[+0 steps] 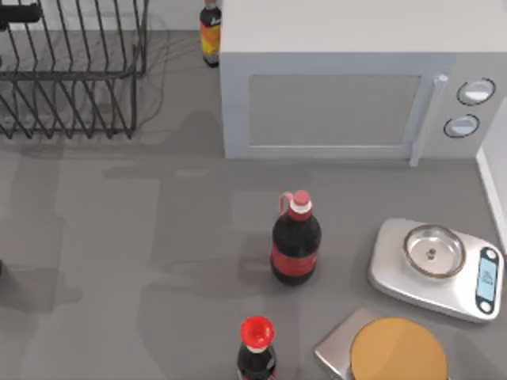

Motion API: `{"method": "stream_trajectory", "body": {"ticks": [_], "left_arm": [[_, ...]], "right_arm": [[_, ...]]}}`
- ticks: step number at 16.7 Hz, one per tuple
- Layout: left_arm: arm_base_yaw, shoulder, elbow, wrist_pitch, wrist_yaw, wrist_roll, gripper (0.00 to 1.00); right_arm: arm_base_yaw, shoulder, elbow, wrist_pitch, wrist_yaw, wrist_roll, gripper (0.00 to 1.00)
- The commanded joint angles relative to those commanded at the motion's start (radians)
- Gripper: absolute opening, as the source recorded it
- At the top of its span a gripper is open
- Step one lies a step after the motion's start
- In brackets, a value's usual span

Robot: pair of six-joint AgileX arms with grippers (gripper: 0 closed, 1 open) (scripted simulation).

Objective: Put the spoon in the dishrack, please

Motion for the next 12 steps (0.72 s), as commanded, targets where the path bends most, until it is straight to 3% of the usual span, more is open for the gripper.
{"method": "stream_trajectory", "body": {"ticks": [7,12], "left_arm": [[0.000,0.000,0.000,0.000,0.000,0.000,0.98],[0.000,0.000,0.000,0.000,0.000,0.000,1.00]], "right_arm": [[0.000,0.000,0.000,0.000,0.000,0.000,1.00],[0.000,0.000,0.000,0.000,0.000,0.000,1.00]]}}
